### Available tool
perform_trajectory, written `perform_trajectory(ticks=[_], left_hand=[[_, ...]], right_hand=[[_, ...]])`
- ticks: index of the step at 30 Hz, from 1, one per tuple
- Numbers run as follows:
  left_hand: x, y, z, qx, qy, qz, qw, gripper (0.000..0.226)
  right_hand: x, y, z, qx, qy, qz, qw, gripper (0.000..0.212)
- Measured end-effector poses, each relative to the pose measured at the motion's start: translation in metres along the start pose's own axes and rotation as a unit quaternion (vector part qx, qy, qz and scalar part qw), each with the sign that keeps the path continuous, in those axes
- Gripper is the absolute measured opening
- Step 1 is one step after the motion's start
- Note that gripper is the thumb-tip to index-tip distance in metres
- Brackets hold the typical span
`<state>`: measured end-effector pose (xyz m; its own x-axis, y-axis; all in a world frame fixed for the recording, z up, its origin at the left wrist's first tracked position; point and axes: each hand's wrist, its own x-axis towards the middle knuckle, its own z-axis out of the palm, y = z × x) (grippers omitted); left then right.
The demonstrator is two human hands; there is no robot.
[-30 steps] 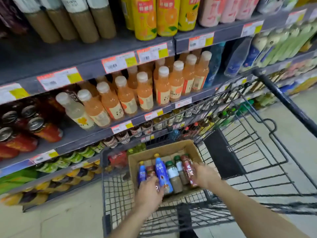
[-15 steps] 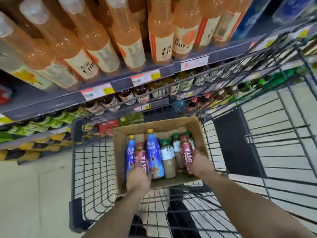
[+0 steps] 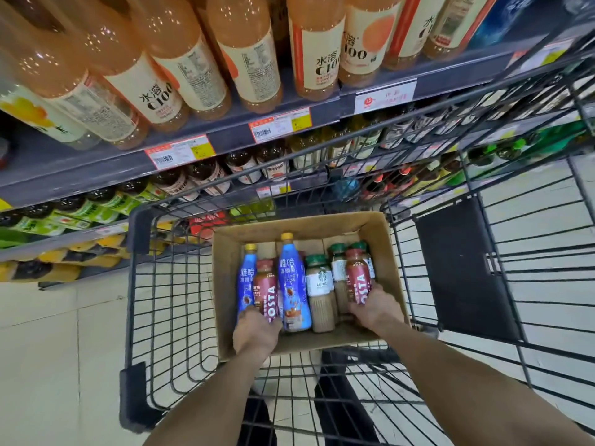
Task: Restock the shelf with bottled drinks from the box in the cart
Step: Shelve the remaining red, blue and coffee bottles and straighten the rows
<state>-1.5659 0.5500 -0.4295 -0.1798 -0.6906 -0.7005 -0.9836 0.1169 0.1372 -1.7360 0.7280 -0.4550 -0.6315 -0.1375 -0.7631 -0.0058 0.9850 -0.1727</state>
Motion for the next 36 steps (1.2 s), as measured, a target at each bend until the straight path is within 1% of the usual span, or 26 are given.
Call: perform_trajectory(ticks=[3,6,11,14,17,20,22,26,31,36], left_hand=[[-0.003,-0.003,-0.006,-0.002,-0.003,0.004,1.0,0.046],[-0.012,-0.009,-0.021,-0.017,0.001,0.023,1.0,0.041],[-0.048,-0.014,-0.062,-0.063,0.02,0.067,0.996,0.032],[-0.072,-0.018,-0.09,-0.103,0.017,0.097,0.99,0.029],[-0.094,-0.024,-0.125,-0.122,0.031,0.134,0.983,0.021],[-0.112,-0.033,-0.165,-0.146,0.068,0.165,0.973,0.023],[-0.117,-0.044,-0.188,-0.169,0.086,0.173,0.966,0.025],[-0.135,-0.068,-0.24,-0.177,0.129,0.221,0.95,0.038],[-0.171,-0.11,-0.306,-0.2,0.159,0.266,0.929,0.041],[-0.19,-0.155,-0.357,-0.218,0.194,0.294,0.91,0.042]], right_hand=[[-0.007,-0.001,-0.002,-0.001,0.005,0.007,1.0,0.058],[-0.025,-0.007,-0.009,0.013,0.019,-0.006,1.0,0.054],[-0.075,-0.031,-0.032,0.062,0.037,-0.055,0.996,0.043],[-0.11,-0.051,-0.047,0.076,0.065,-0.09,0.991,0.037],[-0.149,-0.076,-0.059,0.102,0.093,-0.121,0.983,0.034],[-0.187,-0.101,-0.066,0.117,0.133,-0.159,0.971,0.038],[-0.215,-0.121,-0.07,0.121,0.153,-0.189,0.962,0.037],[-0.277,-0.162,-0.074,0.147,0.195,-0.22,0.945,0.035],[-0.349,-0.21,-0.063,0.168,0.211,-0.234,0.934,0.04],[-0.408,-0.257,-0.048,0.178,0.217,-0.277,0.919,0.043]])
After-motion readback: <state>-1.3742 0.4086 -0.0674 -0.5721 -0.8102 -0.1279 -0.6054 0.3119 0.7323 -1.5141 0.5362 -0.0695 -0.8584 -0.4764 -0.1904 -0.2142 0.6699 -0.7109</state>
